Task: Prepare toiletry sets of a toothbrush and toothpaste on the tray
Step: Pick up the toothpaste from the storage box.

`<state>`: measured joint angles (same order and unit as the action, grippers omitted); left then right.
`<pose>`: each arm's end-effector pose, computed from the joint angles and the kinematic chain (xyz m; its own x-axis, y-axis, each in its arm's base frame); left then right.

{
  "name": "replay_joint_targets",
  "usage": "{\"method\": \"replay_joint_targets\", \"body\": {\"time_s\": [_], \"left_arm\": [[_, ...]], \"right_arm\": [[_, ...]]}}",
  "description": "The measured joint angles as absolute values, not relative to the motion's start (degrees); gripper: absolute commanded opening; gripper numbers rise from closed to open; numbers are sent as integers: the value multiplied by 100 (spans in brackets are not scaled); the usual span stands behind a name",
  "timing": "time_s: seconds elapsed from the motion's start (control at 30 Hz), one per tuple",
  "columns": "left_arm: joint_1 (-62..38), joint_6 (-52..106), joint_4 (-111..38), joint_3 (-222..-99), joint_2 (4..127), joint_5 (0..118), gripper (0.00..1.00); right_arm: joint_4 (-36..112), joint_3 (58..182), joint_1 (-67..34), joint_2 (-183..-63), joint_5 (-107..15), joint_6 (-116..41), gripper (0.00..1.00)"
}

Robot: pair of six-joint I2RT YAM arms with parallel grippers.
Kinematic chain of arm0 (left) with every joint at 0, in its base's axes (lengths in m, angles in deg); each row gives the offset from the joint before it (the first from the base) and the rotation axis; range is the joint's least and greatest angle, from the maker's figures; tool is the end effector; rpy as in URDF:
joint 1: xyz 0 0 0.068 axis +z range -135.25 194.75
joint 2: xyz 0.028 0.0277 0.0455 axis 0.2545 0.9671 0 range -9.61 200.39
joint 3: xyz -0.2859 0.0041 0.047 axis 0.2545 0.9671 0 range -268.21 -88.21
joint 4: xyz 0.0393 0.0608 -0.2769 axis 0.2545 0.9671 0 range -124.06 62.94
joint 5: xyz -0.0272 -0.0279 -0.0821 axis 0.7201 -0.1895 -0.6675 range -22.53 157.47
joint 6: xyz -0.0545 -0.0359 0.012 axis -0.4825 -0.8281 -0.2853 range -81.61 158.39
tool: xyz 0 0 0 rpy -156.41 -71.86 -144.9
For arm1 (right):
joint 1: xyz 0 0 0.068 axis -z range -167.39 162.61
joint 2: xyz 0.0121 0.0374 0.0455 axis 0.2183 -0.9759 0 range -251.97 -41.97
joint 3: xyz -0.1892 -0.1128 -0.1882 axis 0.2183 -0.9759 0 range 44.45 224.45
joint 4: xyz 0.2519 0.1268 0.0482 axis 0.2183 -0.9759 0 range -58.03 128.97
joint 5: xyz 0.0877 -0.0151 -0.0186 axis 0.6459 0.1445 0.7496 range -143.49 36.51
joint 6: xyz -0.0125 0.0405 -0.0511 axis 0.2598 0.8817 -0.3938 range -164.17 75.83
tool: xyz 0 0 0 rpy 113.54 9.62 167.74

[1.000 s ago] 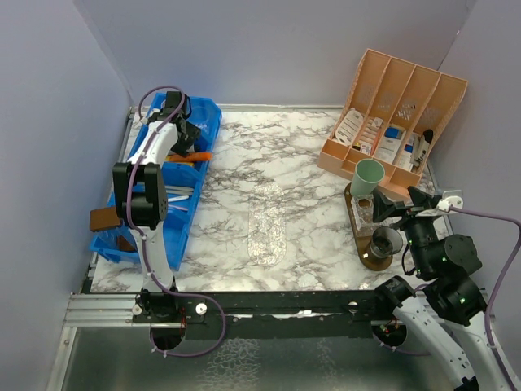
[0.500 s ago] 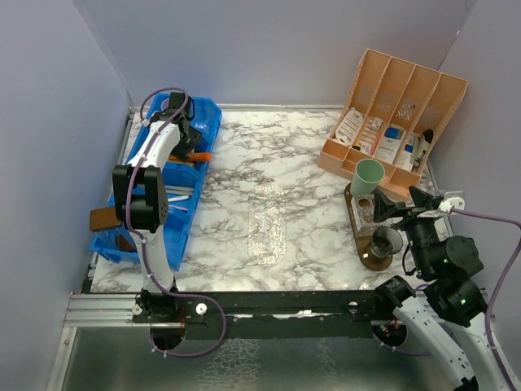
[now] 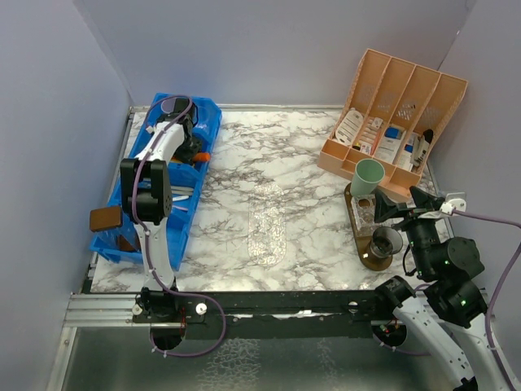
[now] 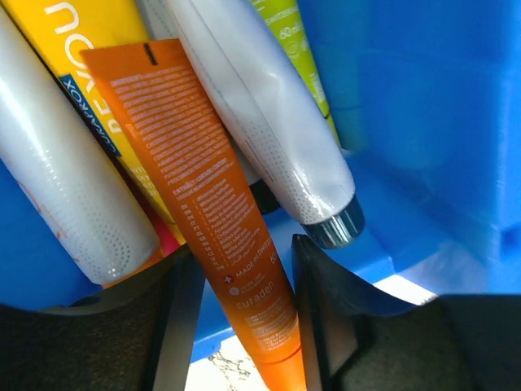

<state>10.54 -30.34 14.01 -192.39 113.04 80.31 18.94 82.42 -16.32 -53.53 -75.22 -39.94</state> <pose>0.4976 -0.0248 0.2066 -0.3162 -0.8878 -0.3345 -0.8586 0.4178 -0.2971 0.0817 0.0228 0.3579 0.0878 0.1267 -0.9880 -0.1341 0.9843 0.1143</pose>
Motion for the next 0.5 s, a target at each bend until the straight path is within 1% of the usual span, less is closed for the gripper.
{"method": "replay_joint_targets", "body": {"time_s": [0.1,0.27,0.33,0.5], "left_arm": [[1058,-3069,1467,-19267,11407,8024,35],[1093,-3115,1530,-19270,11401,8013,31],[1093,-3124,1550,-19259,11368,8013,27],[1093,-3181,1679,-19169,10942,7994,23]], "right_arm": [[1905,8229,-1632,-5346,-7522,-3994,90],[1918,8227,-1632,-5342,-7525,-3994,90],[1920,8225,-1632,-5342,-7525,-3994,90],[1922,8221,-1632,-5342,-7522,-3994,90]]}}
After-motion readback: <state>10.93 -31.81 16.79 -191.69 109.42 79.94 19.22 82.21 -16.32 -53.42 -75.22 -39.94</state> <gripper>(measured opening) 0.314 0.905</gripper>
